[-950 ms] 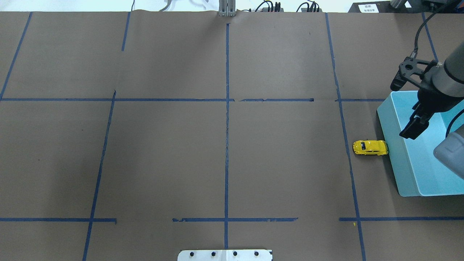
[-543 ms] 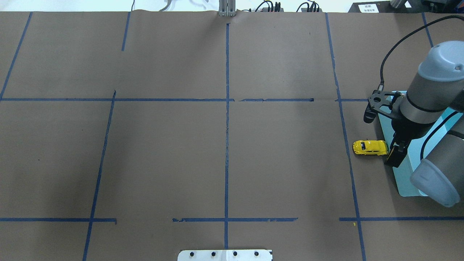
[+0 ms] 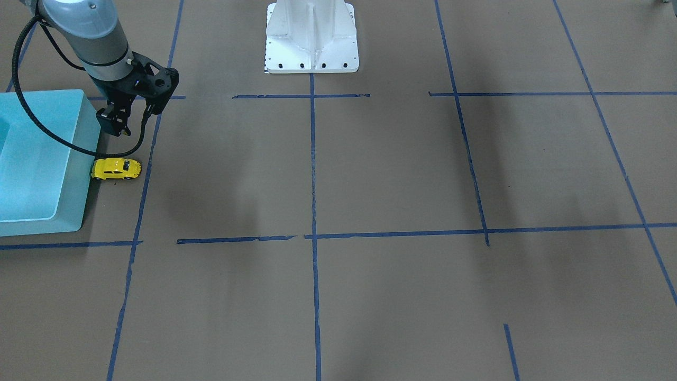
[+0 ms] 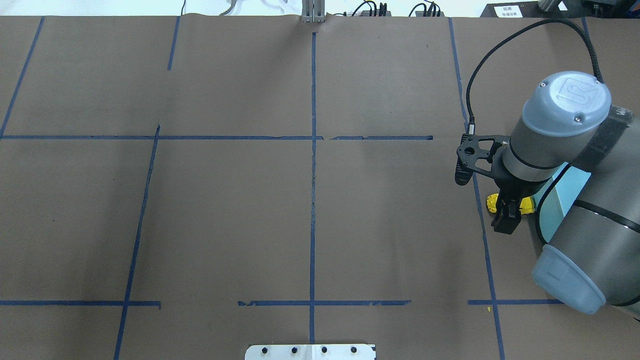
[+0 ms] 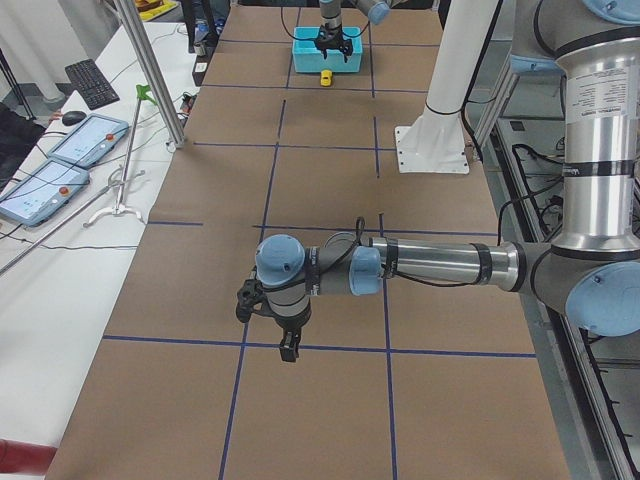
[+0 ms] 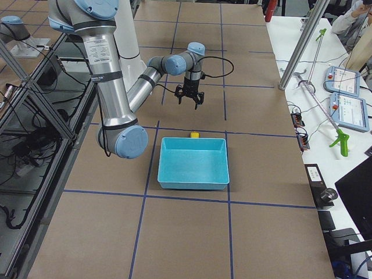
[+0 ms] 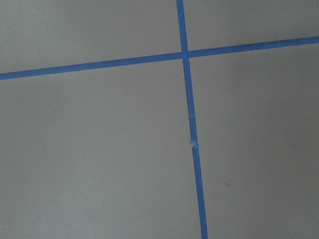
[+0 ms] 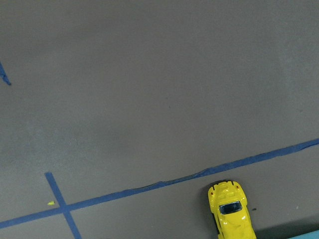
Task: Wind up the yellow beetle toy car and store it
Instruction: 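Lower the right gripper and close it on the yellow car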
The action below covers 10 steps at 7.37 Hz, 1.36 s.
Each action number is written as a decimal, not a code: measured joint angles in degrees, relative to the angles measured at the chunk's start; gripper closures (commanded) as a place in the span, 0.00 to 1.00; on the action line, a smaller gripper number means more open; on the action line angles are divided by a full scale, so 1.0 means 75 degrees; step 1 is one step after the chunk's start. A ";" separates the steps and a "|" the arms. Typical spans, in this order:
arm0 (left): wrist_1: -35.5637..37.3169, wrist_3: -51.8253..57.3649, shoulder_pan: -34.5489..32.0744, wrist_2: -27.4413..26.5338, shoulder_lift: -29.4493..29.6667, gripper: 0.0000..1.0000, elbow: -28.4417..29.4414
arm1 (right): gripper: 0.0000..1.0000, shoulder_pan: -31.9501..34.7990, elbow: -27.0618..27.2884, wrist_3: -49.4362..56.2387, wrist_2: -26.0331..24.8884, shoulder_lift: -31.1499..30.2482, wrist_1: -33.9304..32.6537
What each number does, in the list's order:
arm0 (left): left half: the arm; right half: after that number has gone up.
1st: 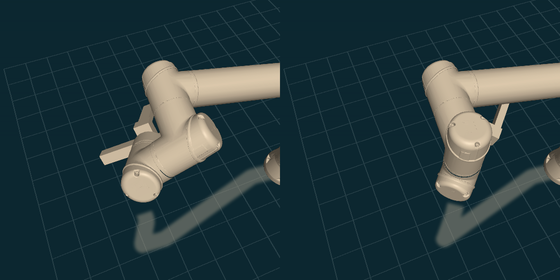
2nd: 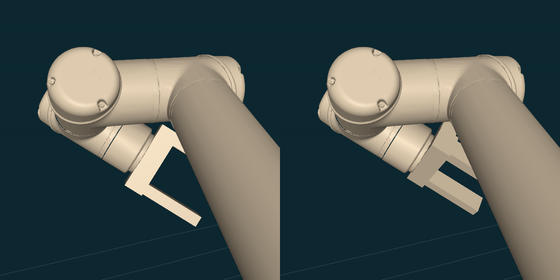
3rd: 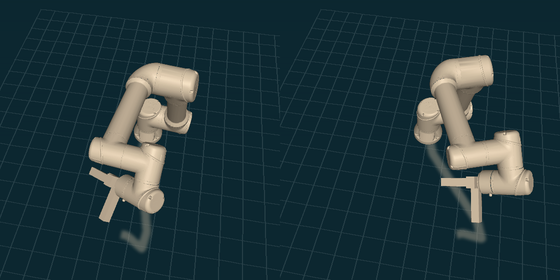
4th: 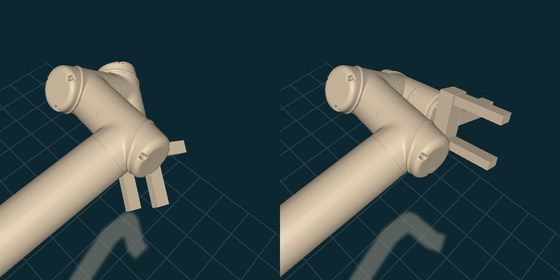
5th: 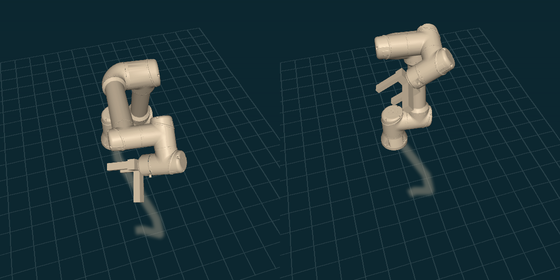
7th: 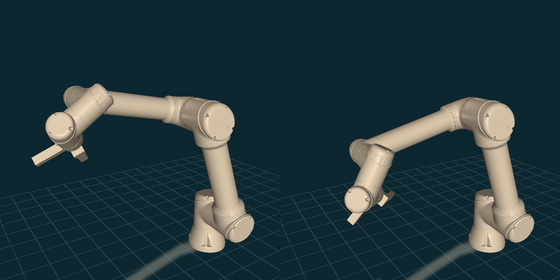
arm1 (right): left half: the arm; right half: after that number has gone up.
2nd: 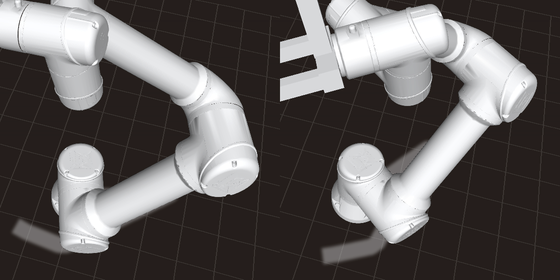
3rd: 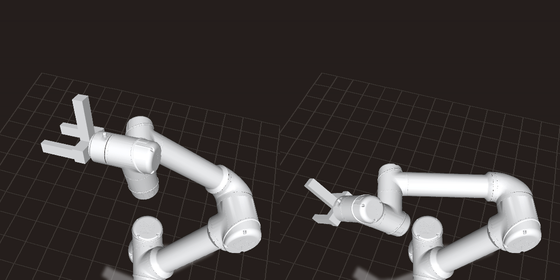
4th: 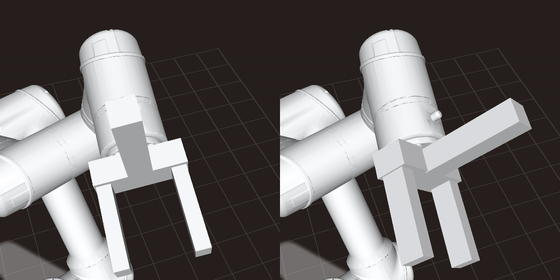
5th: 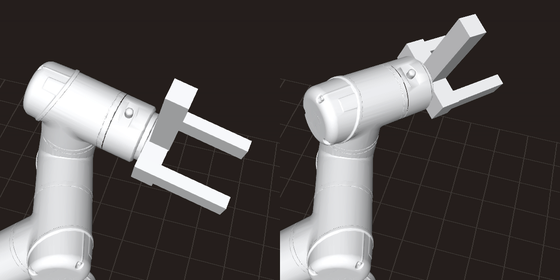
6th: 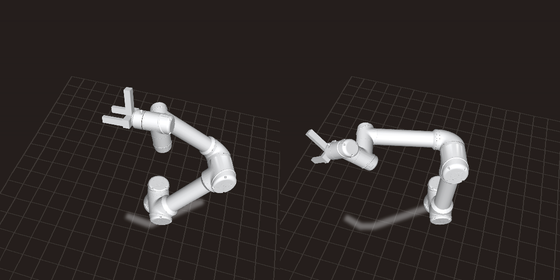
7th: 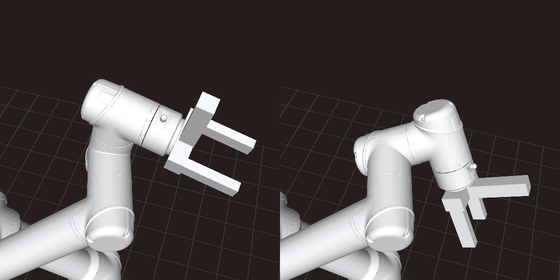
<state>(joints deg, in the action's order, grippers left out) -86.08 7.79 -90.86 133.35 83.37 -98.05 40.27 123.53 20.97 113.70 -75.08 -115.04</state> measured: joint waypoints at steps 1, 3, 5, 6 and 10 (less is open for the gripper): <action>-0.0040 -0.0007 -0.0052 -0.0002 -0.0083 0.00 -0.0005 | 0.01 -0.0037 0.0172 0.0300 -0.0237 -0.0012 0.0010; -0.0033 -0.0049 -0.0071 -0.0008 -0.0126 0.00 -0.0018 | 0.00 -0.0060 0.0156 0.0789 -0.0484 -0.0159 0.0083; -0.0038 -0.0080 -0.0073 -0.0004 -0.0118 0.00 -0.0014 | 0.00 -0.0105 -0.0457 0.1122 -0.0838 -0.0562 0.1015; -0.0044 -0.0081 -0.0073 -0.0001 -0.0108 0.00 -0.0010 | 0.00 -0.0119 -0.0857 0.1173 -0.0911 -0.0737 0.1619; -0.0054 -0.0072 -0.0062 0.0008 -0.0067 0.00 0.0003 | 0.01 -0.0143 -0.2236 0.1296 -0.1043 -0.1020 0.3344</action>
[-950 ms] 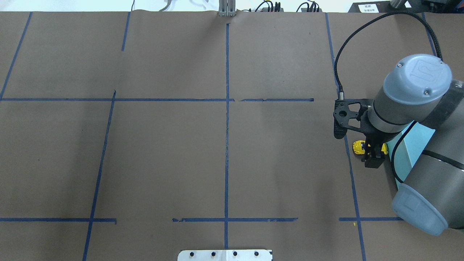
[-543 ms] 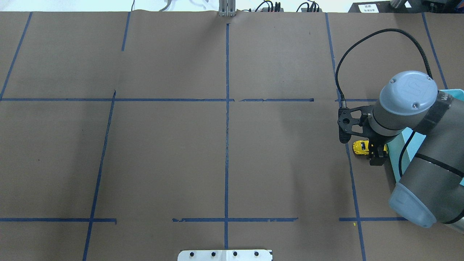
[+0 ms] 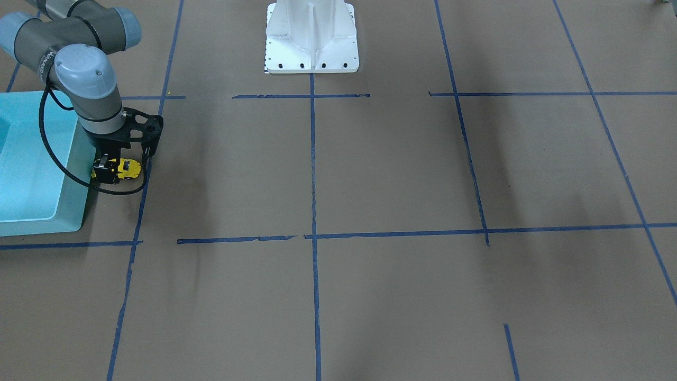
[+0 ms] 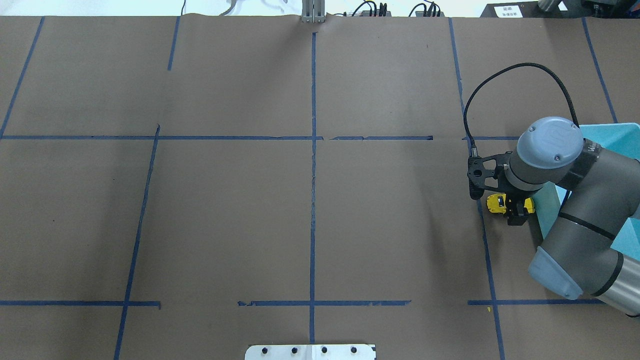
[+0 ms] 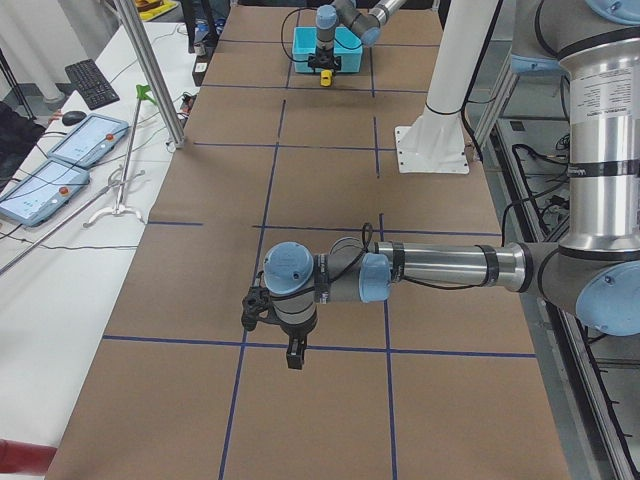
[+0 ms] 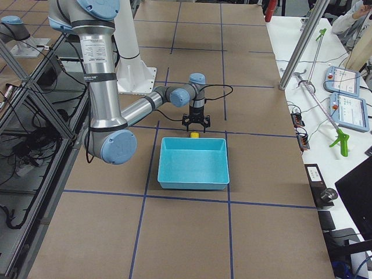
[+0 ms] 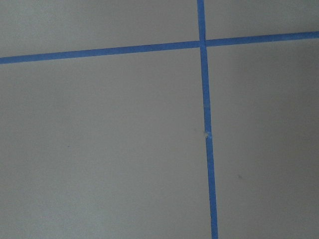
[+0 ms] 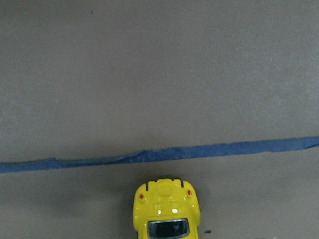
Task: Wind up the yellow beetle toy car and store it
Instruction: 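Lower the right gripper and close it on the yellow car, then lift the car with the right gripper and carry it over the bin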
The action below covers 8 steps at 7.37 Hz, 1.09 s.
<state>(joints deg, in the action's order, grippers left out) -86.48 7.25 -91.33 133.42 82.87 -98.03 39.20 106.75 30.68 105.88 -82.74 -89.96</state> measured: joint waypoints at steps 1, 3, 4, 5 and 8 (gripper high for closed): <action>0.0000 0.0001 0.0001 0.0000 0.0007 0.00 0.0002 | 0.06 0.0000 -0.0082 0.0081 -0.0005 -0.0099 0.0196; 0.0000 -0.0005 0.0005 0.0000 0.0019 0.00 0.0004 | 0.44 0.0000 -0.0110 0.0135 0.0034 -0.0175 0.0297; 0.0000 -0.0011 0.0009 0.0000 0.0022 0.00 0.0004 | 0.72 0.0001 -0.0096 0.0153 0.0065 -0.0187 0.0306; 0.0000 -0.0021 0.0010 0.0000 0.0023 0.00 0.0003 | 0.83 0.0006 -0.0077 0.0174 0.0080 -0.0189 0.0305; 0.0000 -0.0029 0.0013 0.0000 0.0032 0.00 -0.0006 | 0.93 0.0037 0.0044 0.0302 0.0331 -0.0117 -0.0003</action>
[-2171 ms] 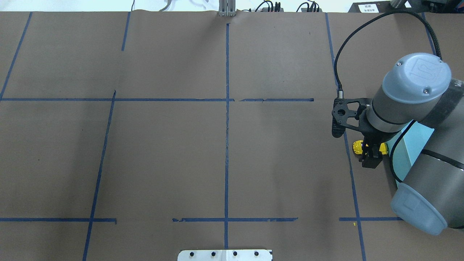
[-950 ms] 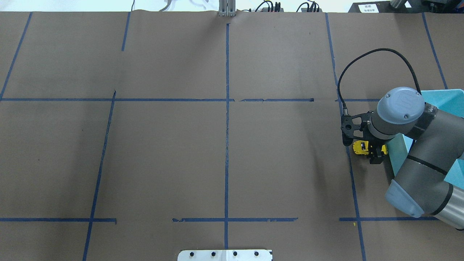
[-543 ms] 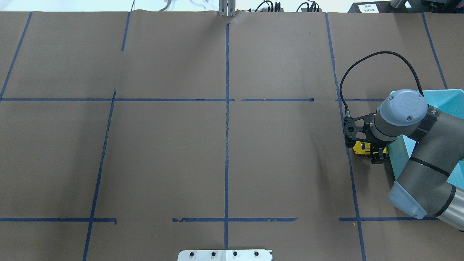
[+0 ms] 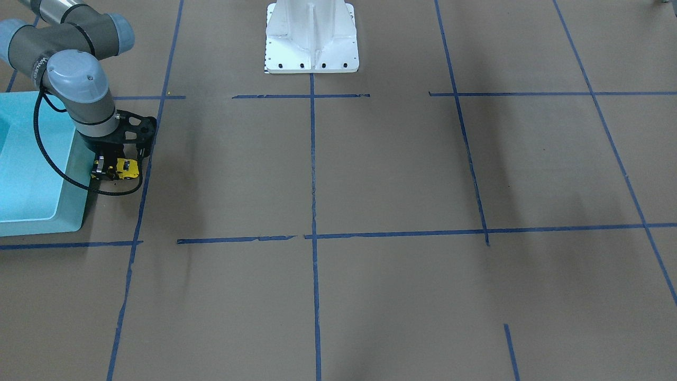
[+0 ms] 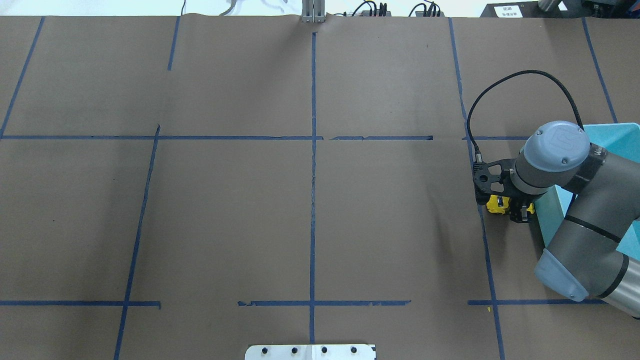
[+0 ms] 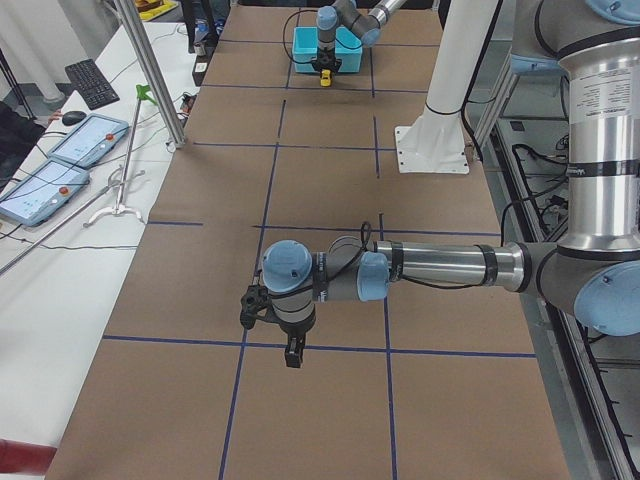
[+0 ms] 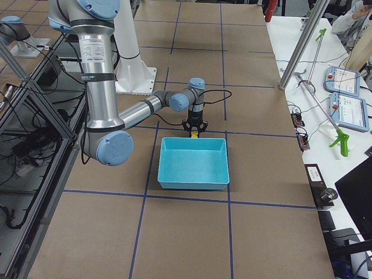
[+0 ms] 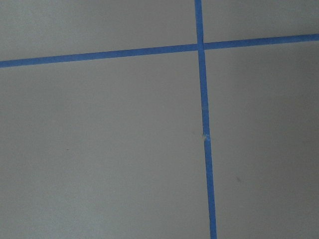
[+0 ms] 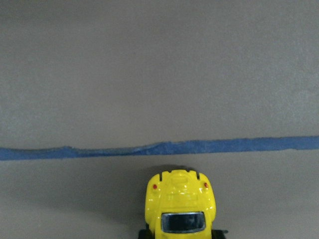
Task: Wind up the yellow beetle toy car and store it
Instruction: 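Lift the car with the right gripper and carry it over the bin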
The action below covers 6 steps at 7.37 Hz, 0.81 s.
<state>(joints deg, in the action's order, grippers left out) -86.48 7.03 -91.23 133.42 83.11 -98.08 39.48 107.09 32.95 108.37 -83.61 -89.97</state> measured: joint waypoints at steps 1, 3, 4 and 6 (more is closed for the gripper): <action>0.0000 0.0000 0.0000 0.0000 0.0002 0.00 -0.0001 | 0.93 0.0048 0.0259 0.0058 0.0135 0.0049 -0.0369; 0.0000 0.0000 -0.0003 -0.0002 0.0004 0.00 -0.0001 | 0.93 0.0244 0.1037 0.0220 0.0222 0.0331 -0.1591; 0.0000 -0.0001 -0.0003 -0.0007 0.0004 0.00 -0.0001 | 0.92 0.0405 0.1320 0.0450 0.0230 0.0481 -0.2089; 0.0000 0.0010 0.0000 -0.0011 0.0016 0.00 0.0006 | 0.92 0.0665 0.1545 0.0738 0.0242 0.0529 -0.2437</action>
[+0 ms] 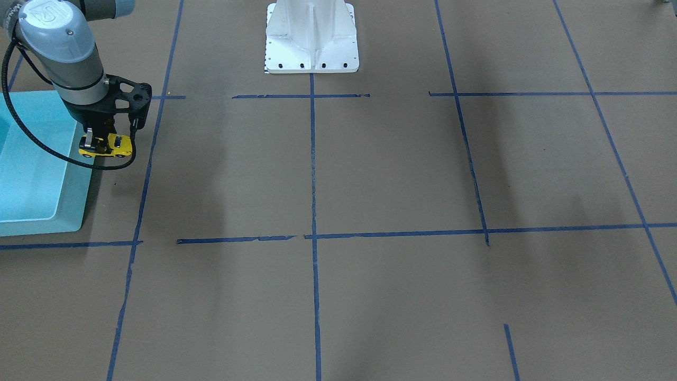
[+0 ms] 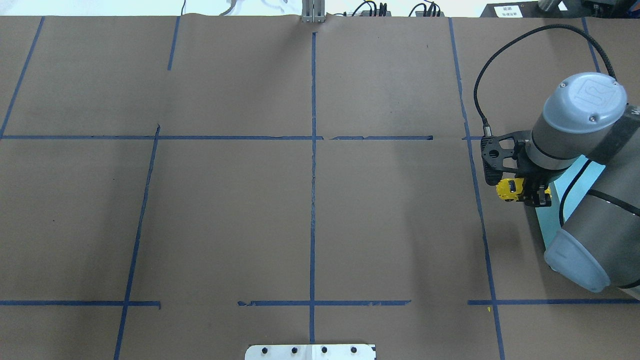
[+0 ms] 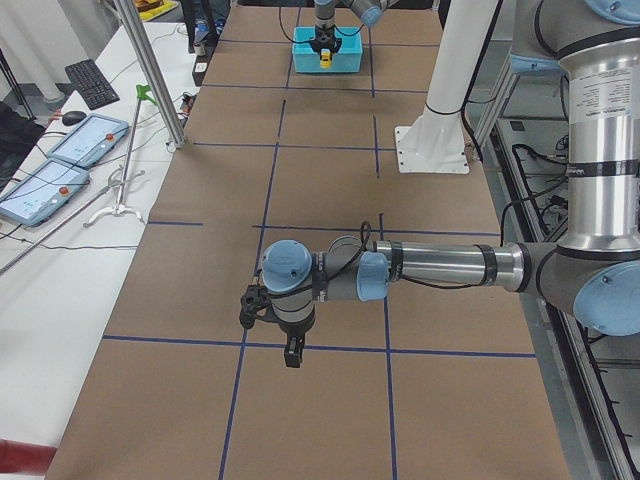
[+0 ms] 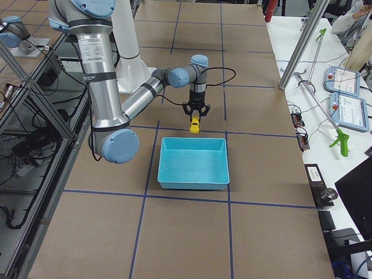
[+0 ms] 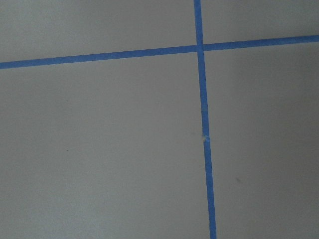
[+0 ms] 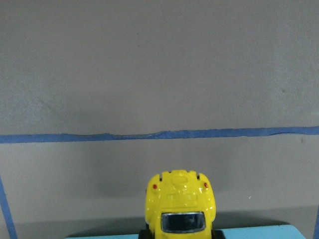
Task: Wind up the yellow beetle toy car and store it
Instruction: 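Lift the car with the right gripper and carry it over the bin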
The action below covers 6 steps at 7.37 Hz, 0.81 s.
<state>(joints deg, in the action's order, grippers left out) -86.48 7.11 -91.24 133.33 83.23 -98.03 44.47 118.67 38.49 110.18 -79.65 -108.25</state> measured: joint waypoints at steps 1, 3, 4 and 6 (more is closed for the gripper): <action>0.0000 0.0005 0.0000 0.0000 0.0012 0.00 0.0003 | 0.92 0.0105 0.0098 0.0039 0.0003 -0.0048 -0.0041; 0.0002 0.0002 0.0008 -0.0001 0.0039 0.00 0.0004 | 0.92 0.0286 0.0405 0.0123 0.0004 -0.0229 -0.0203; 0.0005 0.0002 0.0014 -0.0003 0.0047 0.00 0.0008 | 0.92 0.0418 0.0581 0.0318 0.0007 -0.0278 -0.0418; 0.0009 0.0001 0.0021 -0.0011 0.0135 0.00 0.0091 | 0.92 0.0853 0.0746 0.0920 0.0111 -0.0461 -0.0679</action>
<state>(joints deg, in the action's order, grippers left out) -86.42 7.12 -91.08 133.26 84.25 -97.35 50.87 124.26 45.39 111.02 -83.11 -113.34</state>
